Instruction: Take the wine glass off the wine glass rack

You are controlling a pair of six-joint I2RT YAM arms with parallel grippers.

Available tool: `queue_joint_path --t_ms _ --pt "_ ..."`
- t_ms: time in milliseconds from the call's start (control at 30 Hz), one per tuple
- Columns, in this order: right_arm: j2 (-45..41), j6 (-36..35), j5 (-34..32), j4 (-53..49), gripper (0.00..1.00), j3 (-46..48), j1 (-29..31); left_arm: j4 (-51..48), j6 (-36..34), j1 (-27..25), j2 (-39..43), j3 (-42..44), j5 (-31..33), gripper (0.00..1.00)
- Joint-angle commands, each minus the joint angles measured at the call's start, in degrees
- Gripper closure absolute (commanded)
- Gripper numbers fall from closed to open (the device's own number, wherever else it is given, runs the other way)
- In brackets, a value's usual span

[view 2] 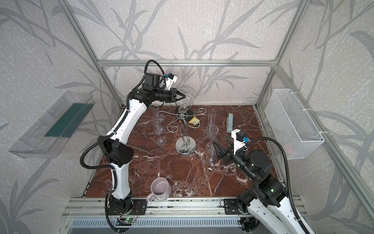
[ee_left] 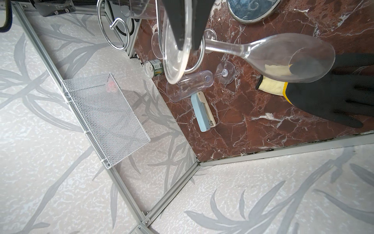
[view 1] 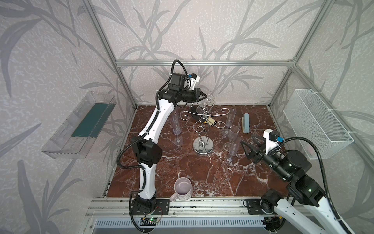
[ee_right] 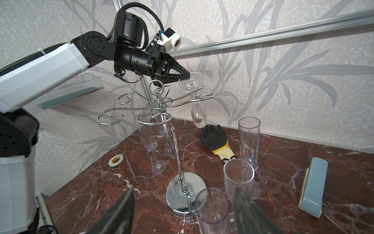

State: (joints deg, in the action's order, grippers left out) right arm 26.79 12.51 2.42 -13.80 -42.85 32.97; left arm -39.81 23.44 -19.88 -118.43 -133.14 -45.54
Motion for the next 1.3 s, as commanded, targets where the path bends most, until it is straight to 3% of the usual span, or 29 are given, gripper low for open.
queue_joint_path --t_ms 0,800,1267 --pt "-0.59 0.76 -0.39 -0.15 0.26 0.66 -0.12 2.43 1.34 -0.12 3.55 -2.39 0.25 1.0" --pt "-1.73 1.11 -0.31 -0.52 0.26 0.9 -0.16 6.04 6.54 -0.1 4.78 -2.47 -0.44 1.0" --pt "-1.6 1.11 -0.39 -0.22 0.26 1.45 -0.13 11.81 11.33 -0.17 6.38 2.56 -6.94 1.0"
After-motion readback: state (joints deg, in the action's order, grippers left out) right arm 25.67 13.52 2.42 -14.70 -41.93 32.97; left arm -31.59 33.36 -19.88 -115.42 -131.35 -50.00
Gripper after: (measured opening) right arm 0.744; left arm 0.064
